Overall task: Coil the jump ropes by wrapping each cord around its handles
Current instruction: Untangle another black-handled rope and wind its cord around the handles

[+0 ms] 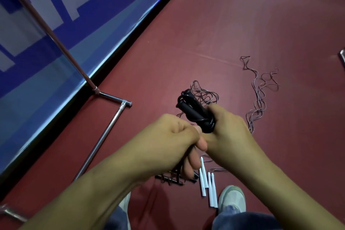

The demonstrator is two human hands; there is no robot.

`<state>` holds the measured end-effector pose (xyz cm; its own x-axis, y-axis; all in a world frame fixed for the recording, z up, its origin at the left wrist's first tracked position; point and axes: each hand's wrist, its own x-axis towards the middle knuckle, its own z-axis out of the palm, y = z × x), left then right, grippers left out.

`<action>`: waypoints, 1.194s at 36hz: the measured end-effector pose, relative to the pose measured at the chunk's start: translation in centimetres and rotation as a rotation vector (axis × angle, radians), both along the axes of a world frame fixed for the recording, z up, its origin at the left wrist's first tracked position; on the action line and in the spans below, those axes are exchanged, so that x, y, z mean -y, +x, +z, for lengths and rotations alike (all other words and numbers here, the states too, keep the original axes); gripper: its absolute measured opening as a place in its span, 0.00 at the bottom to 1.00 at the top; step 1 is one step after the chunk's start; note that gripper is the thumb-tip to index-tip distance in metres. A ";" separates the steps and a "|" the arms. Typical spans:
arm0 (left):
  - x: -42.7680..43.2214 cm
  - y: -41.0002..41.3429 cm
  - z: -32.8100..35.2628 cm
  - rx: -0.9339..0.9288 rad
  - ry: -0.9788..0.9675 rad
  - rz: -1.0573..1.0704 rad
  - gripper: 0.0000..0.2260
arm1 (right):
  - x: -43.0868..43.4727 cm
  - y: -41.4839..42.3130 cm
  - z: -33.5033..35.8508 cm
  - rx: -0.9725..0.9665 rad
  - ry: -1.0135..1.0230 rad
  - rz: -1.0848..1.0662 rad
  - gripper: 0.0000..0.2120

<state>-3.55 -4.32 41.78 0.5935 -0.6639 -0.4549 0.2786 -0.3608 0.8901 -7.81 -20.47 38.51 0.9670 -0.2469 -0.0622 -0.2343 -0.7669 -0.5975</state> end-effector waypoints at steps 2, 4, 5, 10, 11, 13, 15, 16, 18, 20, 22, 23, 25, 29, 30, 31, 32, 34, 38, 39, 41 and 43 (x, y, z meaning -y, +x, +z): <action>-0.5 0.3 0.4 -0.084 -0.059 -0.031 0.10 | 0.0 -0.1 0.2 0.016 -0.031 -0.007 0.15; -1.0 0.5 0.8 -0.149 -0.107 -0.124 0.07 | 0.1 0.0 0.2 -0.001 -0.074 0.001 0.17; -1.3 0.7 0.9 -0.154 -0.113 -0.173 0.08 | 0.2 0.0 0.0 -0.020 -0.103 0.008 0.19; -2.2 1.2 1.5 0.002 0.037 -0.188 0.08 | 1.0 0.1 -0.6 -0.132 -0.199 -0.033 0.22; -2.1 1.2 1.5 0.102 0.111 -0.174 0.06 | 1.1 0.1 -0.6 -0.150 -0.204 -0.029 0.21; -2.1 1.3 1.0 0.409 0.303 -0.168 0.03 | 1.2 0.1 -0.7 -0.192 -0.224 0.000 0.19; -2.1 1.2 0.4 0.707 0.411 -0.153 0.10 | 1.0 -0.1 -0.9 -0.239 -0.246 0.032 0.19; -2.2 1.2 0.1 0.809 0.393 -0.143 0.12 | 0.8 -0.2 -1.0 -0.257 -0.257 0.048 0.19; -2.4 1.5 -0.6 0.919 0.279 -0.126 0.09 | 0.5 -0.4 -1.1 -0.273 -0.270 0.072 0.19; -2.6 2.2 -1.0 0.964 0.196 -0.134 0.05 | 0.2 -0.5 -1.2 -0.287 -0.262 0.107 0.18; -2.8 2.9 -1.2 1.021 0.134 -0.152 0.02 | -0.1 -0.7 -1.3 -0.304 -0.250 0.153 0.17; -2.8 3.2 -1.2 1.019 0.111 -0.154 0.02 | -0.2 -0.7 -1.3 -0.314 -0.242 0.172 0.17; -3.0 3.5 -1.1 0.955 0.081 -0.145 0.02 | -0.4 -0.8 -1.2 -0.331 -0.230 0.196 0.16; -3.6 4.6 -0.9 0.752 0.174 -0.155 0.04 | -0.2 -0.6 -0.9 -0.350 -0.233 0.174 0.16; -3.8 4.9 -0.8 0.665 0.211 -0.156 0.04 | 0.0 -0.5 -0.8 -0.357 -0.243 0.160 0.16; -4.0 5.1 -0.8 0.582 0.243 -0.167 0.03 | 0.3 -0.4 -0.7 -0.360 -0.252 0.148 0.16; -4.2 5.3 -0.8 0.507 0.262 -0.183 0.03 | 0.5 -0.4 -0.6 -0.361 -0.261 0.139 0.16; -4.2 5.3 -0.8 0.383 0.257 -0.191 0.04 | 0.7 -0.5 -0.5 -0.380 -0.276 0.143 0.15; -3.7 5.3 -0.9 0.281 0.192 -0.184 0.12 | 0.3 -1.0 -0.9 -0.426 -0.280 0.211 0.17; -3.5 5.2 -0.9 0.292 0.173 -0.181 0.10 | 0.3 -1.1 -1.1 -0.439 -0.254 0.230 0.18; -3.2 5.2 -1.0 0.356 0.153 -0.165 0.04 | 0.2 -1.3 -1.1 -0.466 -0.193 0.265 0.20; -2.9 5.2 -1.2 0.460 0.157 -0.153 0.05 | 0.0 -1.3 -0.7 -0.510 -0.075 0.306 0.21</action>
